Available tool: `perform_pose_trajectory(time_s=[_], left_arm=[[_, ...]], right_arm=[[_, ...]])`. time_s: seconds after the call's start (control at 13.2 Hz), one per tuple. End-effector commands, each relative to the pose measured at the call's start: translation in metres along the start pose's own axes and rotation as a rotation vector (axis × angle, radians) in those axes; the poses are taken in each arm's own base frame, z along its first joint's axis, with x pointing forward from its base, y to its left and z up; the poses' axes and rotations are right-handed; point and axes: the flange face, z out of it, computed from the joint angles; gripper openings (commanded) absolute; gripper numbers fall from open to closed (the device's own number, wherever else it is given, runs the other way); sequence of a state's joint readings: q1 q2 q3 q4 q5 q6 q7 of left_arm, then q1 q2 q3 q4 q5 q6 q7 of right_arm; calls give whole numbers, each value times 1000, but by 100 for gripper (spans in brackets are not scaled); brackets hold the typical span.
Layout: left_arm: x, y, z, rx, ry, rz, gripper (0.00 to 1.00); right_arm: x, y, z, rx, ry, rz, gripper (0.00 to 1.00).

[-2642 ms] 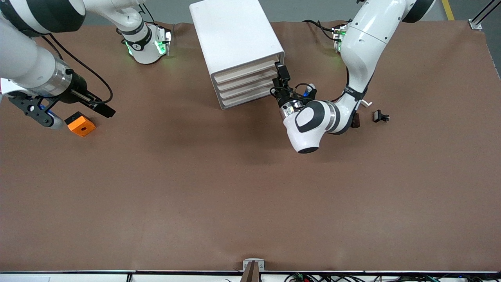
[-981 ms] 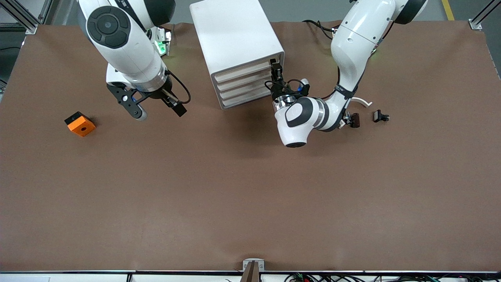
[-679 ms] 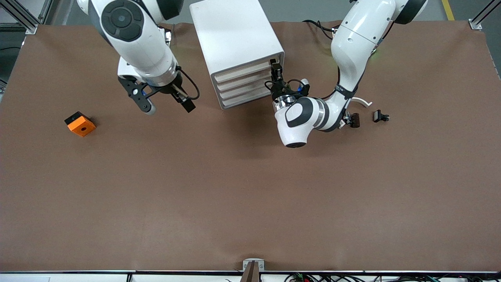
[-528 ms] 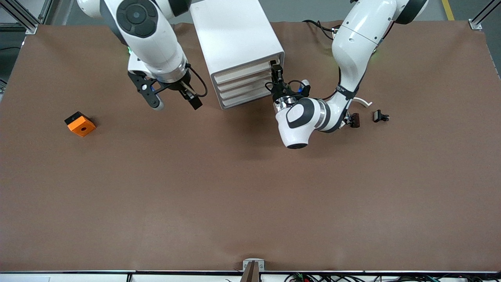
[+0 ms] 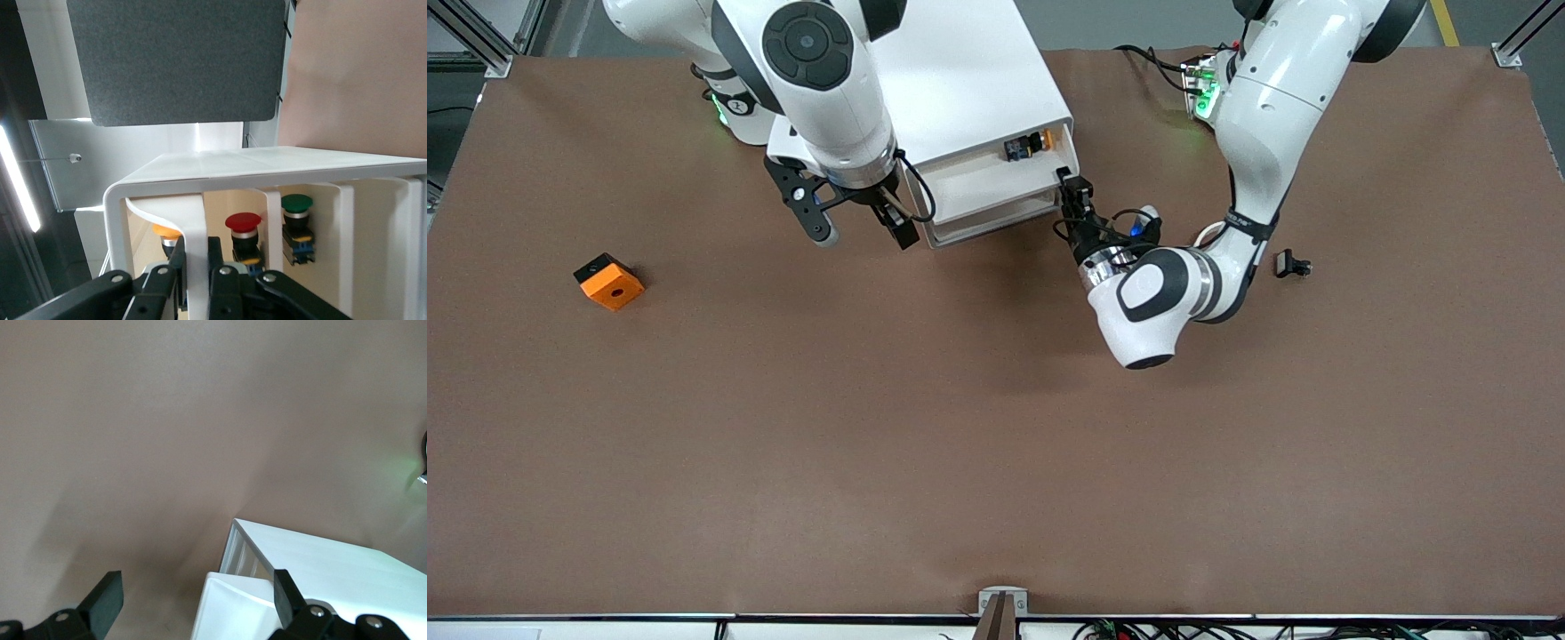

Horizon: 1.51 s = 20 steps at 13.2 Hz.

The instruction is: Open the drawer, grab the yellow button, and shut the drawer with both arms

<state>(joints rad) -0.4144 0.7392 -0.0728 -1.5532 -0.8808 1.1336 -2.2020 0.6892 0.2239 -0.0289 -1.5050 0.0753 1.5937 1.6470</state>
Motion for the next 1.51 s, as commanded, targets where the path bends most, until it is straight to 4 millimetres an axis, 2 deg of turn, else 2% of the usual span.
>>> perform_pose_trajectory(time_s=[0.0, 0.23, 0.53, 0.83, 1.28, 1.36, 1.43], left_arm=[[2, -5, -22, -20, -25, 9, 10], [12, -6, -42, -28, -60, 13, 10], [26, -10, -69, -42, -113, 22, 12], [44, -4, -96, -49, -165, 22, 14], [47, 4, -97, -42, -173, 14, 18], [47, 3, -97, -41, -174, 15, 23], [47, 3, -97, -40, -175, 17, 48]], right_arm=[[-26, -6, -2, 11, -3, 40, 100], [-62, -16, 2, 34, 0, 107, 100], [-110, -12, 13, 26, 12, 182, 100], [-138, -12, 28, 21, 17, 232, 100], [-190, -34, 52, 97, -8, 293, 100], [-201, -39, 60, 98, -5, 281, 100], [-209, -43, 66, 100, 4, 269, 100]])
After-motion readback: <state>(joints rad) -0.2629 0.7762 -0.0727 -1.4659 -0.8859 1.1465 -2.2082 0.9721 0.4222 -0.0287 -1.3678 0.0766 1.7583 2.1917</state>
